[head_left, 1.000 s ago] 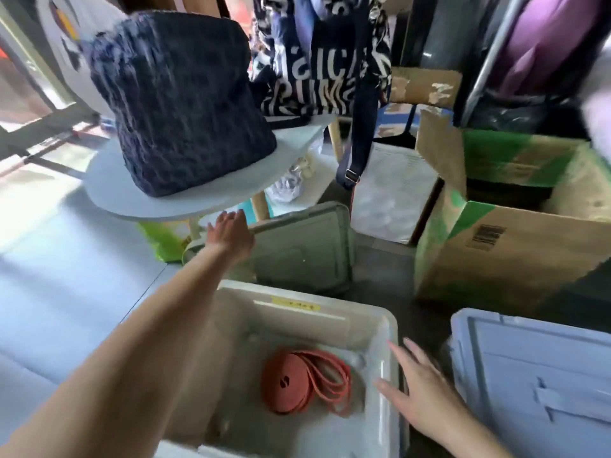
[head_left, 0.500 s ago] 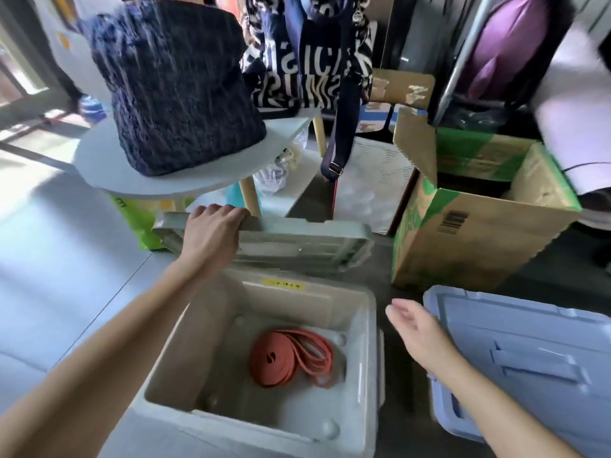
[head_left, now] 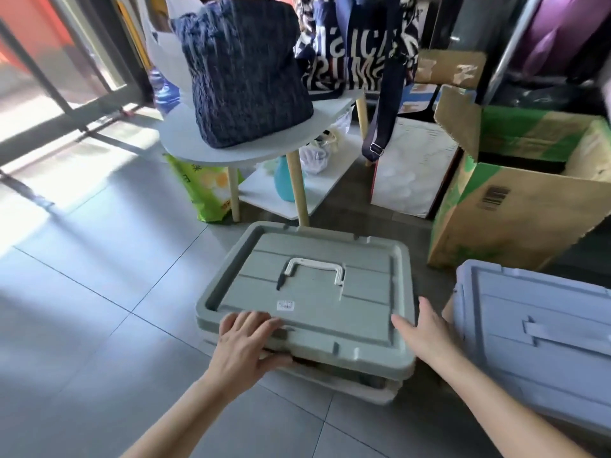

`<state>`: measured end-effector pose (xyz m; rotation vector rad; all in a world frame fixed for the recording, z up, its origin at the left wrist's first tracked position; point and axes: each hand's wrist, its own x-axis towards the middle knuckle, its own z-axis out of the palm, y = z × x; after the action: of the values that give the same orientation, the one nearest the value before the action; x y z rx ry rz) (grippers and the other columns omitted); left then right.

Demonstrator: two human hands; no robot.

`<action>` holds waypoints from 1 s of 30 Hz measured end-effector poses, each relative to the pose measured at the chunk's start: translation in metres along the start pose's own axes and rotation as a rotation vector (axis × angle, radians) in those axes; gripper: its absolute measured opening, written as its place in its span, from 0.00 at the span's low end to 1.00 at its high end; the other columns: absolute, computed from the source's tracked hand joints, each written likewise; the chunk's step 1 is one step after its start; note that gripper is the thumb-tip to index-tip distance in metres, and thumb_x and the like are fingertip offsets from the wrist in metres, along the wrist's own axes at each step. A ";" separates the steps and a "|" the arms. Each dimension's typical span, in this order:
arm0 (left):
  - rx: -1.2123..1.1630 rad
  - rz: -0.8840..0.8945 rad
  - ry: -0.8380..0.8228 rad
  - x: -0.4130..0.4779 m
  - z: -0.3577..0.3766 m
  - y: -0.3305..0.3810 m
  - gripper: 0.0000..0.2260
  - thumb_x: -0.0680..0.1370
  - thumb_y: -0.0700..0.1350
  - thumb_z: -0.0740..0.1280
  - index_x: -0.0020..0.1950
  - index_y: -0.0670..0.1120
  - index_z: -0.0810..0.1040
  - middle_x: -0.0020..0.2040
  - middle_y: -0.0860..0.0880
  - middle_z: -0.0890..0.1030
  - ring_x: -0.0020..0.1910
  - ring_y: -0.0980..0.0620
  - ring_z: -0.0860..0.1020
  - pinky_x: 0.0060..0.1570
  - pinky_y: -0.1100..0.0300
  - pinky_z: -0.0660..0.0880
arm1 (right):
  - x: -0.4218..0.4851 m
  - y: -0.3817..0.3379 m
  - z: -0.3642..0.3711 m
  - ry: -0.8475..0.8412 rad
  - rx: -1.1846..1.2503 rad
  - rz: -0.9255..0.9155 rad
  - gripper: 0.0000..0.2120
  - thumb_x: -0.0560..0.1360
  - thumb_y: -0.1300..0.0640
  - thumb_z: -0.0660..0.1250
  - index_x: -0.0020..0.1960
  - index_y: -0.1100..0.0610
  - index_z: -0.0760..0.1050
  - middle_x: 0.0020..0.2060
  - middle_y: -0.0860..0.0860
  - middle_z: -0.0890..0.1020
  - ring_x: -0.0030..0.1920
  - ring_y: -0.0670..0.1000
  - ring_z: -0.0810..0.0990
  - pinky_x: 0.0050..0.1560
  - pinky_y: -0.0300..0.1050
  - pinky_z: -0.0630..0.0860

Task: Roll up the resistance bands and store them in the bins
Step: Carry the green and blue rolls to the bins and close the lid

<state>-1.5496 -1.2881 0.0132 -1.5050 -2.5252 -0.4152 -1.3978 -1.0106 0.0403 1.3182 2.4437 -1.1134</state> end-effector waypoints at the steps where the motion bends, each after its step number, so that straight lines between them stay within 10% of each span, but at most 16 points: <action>1: 0.000 0.011 -0.018 -0.009 0.004 0.000 0.22 0.74 0.66 0.61 0.56 0.51 0.77 0.49 0.53 0.78 0.49 0.52 0.74 0.49 0.57 0.64 | -0.006 0.007 0.007 0.022 -0.120 -0.018 0.28 0.77 0.42 0.58 0.70 0.57 0.58 0.62 0.57 0.75 0.59 0.60 0.75 0.51 0.49 0.72; 5: -0.028 -0.091 0.010 -0.019 0.006 -0.014 0.20 0.78 0.62 0.55 0.52 0.51 0.79 0.47 0.53 0.78 0.46 0.49 0.77 0.49 0.57 0.65 | -0.018 0.021 0.023 0.046 -0.427 -0.089 0.26 0.75 0.35 0.53 0.61 0.54 0.60 0.51 0.53 0.80 0.49 0.56 0.80 0.43 0.49 0.77; 8: -0.051 -0.500 0.085 0.003 0.001 -0.042 0.19 0.77 0.58 0.60 0.57 0.46 0.78 0.54 0.46 0.78 0.53 0.43 0.75 0.51 0.51 0.68 | -0.017 0.020 0.031 0.096 -0.483 -0.105 0.24 0.75 0.34 0.52 0.57 0.54 0.60 0.50 0.53 0.80 0.47 0.56 0.81 0.41 0.48 0.77; 12: -0.289 -0.966 -0.093 0.025 0.009 -0.081 0.19 0.78 0.51 0.64 0.63 0.40 0.72 0.57 0.39 0.75 0.61 0.39 0.71 0.58 0.48 0.68 | -0.009 0.036 0.044 0.122 -0.324 -0.018 0.37 0.72 0.32 0.58 0.71 0.54 0.53 0.66 0.57 0.70 0.62 0.59 0.72 0.54 0.52 0.72; 18: -0.769 -1.039 -0.123 0.041 0.019 -0.099 0.16 0.71 0.56 0.70 0.40 0.42 0.76 0.34 0.47 0.74 0.36 0.48 0.72 0.35 0.58 0.66 | 0.023 0.055 0.047 0.044 0.360 0.190 0.53 0.63 0.37 0.73 0.76 0.53 0.48 0.74 0.55 0.62 0.72 0.58 0.63 0.69 0.57 0.63; 23: -1.108 -1.203 -0.224 0.067 0.029 -0.111 0.23 0.76 0.60 0.64 0.51 0.39 0.79 0.45 0.41 0.80 0.44 0.44 0.78 0.48 0.53 0.74 | 0.044 0.048 0.043 -0.094 0.748 0.377 0.47 0.59 0.36 0.74 0.72 0.54 0.63 0.60 0.54 0.77 0.57 0.56 0.76 0.55 0.55 0.75; 27: -1.283 -1.294 -0.426 0.068 0.033 -0.122 0.22 0.70 0.66 0.65 0.49 0.49 0.80 0.41 0.46 0.84 0.37 0.47 0.83 0.37 0.55 0.78 | 0.048 0.050 0.038 -0.016 0.627 0.322 0.42 0.54 0.35 0.76 0.61 0.56 0.73 0.56 0.54 0.80 0.56 0.55 0.78 0.61 0.53 0.73; 30: -0.979 -1.285 -0.309 0.069 0.040 -0.130 0.29 0.64 0.69 0.70 0.47 0.43 0.80 0.41 0.44 0.83 0.39 0.45 0.81 0.39 0.55 0.78 | 0.046 0.044 0.038 0.218 0.380 0.213 0.27 0.63 0.38 0.73 0.54 0.53 0.72 0.49 0.51 0.81 0.47 0.54 0.77 0.49 0.50 0.75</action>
<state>-1.6969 -1.2761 -0.0238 0.3515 -3.3892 -1.8430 -1.3990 -0.9907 -0.0312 1.8503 2.2278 -1.4950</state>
